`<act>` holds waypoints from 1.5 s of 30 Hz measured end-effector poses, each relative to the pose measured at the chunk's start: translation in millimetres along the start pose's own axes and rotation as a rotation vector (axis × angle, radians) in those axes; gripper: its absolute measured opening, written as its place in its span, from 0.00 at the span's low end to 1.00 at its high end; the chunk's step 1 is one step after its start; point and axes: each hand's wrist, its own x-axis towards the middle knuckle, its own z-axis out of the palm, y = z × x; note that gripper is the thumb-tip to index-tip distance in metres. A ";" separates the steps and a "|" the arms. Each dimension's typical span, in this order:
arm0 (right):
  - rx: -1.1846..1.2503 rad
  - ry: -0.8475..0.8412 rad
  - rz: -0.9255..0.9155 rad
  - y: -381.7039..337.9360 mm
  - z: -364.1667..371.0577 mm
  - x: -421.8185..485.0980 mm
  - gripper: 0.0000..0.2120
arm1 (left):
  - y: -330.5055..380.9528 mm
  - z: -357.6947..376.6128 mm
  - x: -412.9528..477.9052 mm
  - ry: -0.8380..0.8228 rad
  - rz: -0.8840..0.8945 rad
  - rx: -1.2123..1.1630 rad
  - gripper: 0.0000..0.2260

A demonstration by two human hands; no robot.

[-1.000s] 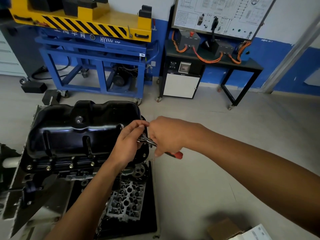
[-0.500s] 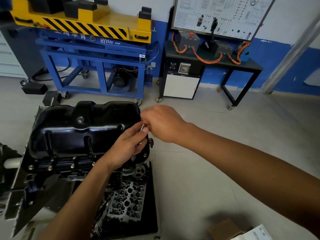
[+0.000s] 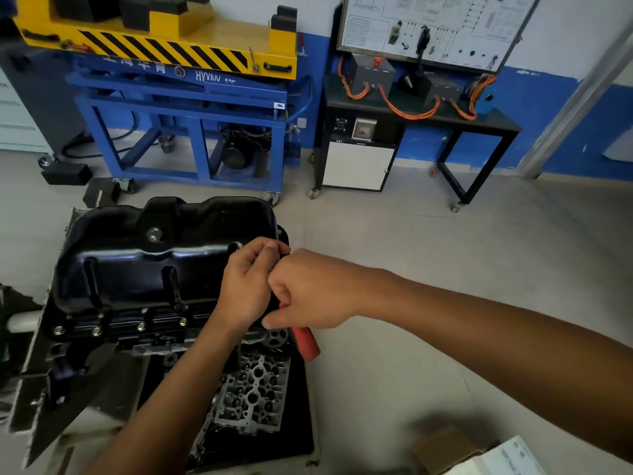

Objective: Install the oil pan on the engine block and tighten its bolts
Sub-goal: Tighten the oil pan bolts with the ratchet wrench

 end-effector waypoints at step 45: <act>0.086 -0.092 -0.014 -5.2 -8.2 5.6 0.13 | 3.9 -12.7 -0.5 -0.145 -0.046 -0.225 0.12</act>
